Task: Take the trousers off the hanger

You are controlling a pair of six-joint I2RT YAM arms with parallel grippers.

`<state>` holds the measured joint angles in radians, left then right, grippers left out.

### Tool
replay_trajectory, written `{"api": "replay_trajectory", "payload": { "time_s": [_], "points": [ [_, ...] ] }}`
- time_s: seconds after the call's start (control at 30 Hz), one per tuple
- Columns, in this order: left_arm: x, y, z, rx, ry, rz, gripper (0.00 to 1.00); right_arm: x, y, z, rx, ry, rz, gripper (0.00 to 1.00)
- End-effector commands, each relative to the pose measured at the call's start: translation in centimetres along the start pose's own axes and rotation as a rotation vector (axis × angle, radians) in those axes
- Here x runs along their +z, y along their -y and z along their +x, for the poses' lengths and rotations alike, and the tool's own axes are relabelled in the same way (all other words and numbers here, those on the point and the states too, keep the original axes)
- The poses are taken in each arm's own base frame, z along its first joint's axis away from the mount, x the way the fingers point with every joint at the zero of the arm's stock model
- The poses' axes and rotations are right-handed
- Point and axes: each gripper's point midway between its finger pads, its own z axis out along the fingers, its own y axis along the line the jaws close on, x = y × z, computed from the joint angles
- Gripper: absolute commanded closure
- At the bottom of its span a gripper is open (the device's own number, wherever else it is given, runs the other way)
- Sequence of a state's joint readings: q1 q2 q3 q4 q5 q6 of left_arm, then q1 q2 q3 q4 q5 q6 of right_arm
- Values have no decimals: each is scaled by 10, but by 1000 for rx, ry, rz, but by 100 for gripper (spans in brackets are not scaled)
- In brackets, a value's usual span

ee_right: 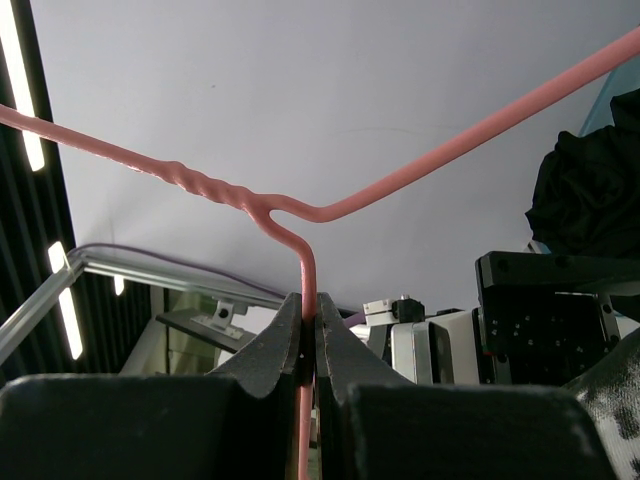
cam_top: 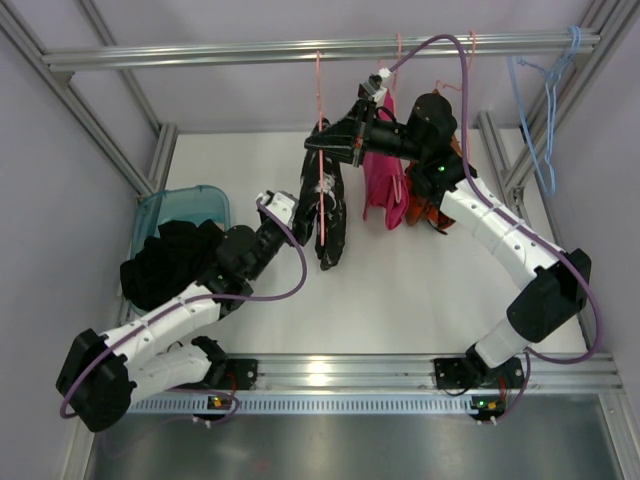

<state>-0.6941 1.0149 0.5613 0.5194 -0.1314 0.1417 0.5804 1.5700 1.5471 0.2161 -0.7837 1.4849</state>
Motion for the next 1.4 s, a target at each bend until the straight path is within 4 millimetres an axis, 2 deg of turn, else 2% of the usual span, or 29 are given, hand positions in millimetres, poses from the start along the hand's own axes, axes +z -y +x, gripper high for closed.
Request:
{"api": "replay_trajectory", "payload": {
  "time_s": [0.0, 0.37, 0.47, 0.6, 0.63, 0.7, 0.73, 0.8, 0.83, 0.87, 0.9, 0.93, 0.97, 1.03, 1.13, 1.2, 1.23, 1.3, 1.33, 1.37],
  "points": [
    [8, -7, -23, -1, 56, -26, 32, -22, -93, 15, -238, 15, -225, 100],
    [31, -22, -29, 18, 83, -125, 34, -22, -92, 18, -227, 10, -225, 100],
    [32, -22, -29, 22, 88, -124, 40, -24, -92, 19, -224, 9, -226, 100],
    [34, -21, -36, 4, 113, -121, 53, -23, -88, 19, -217, 9, -216, 100],
    [33, -21, -41, -3, 127, -121, 64, -24, -88, 19, -221, 9, -214, 100],
    [30, -24, -59, -21, 153, -126, 79, -25, -84, 19, -234, 7, -204, 100],
    [29, -23, -57, -39, 125, -119, 92, -26, -82, 19, -243, 11, -197, 100],
    [22, -23, -90, -96, 177, -105, 100, -29, -79, 19, -260, 12, -192, 100],
    [20, -22, -90, -110, 148, -94, 100, -28, -70, 20, -265, 9, -177, 100],
    [18, -22, -111, -138, 178, -83, 100, -29, -66, 20, -269, 4, -170, 100],
    [13, -21, -124, -177, 191, -71, 100, -29, -62, 22, -272, 0, -165, 100],
    [11, -17, -126, -218, 169, -49, 100, -28, -51, 22, -278, -3, -152, 100],
    [8, -18, -148, -250, 197, -39, 100, -28, -46, 23, -278, -9, -146, 100],
    [2, -15, -169, -332, 216, -16, 100, -29, -33, 25, -281, -14, -127, 100],
    [-6, -20, -211, -413, 266, -10, 100, -32, -19, 30, -296, -25, -109, 100],
    [-8, -22, -222, -452, 270, -9, 100, -33, -14, 34, -305, -35, -100, 100],
    [-11, -25, -238, -467, 297, -7, 100, -34, -12, 35, -327, -37, -95, 100],
    [-11, -29, -248, -508, 309, -8, 100, -36, -5, 37, -330, -39, -70, 100],
    [-15, -32, -265, -530, 340, -1, 100, -36, -2, 39, -333, -42, -63, 100],
    [-14, -31, -270, -576, 339, 15, 100, -37, 3, 40, -320, -45, -43, 100]
  ]
}}
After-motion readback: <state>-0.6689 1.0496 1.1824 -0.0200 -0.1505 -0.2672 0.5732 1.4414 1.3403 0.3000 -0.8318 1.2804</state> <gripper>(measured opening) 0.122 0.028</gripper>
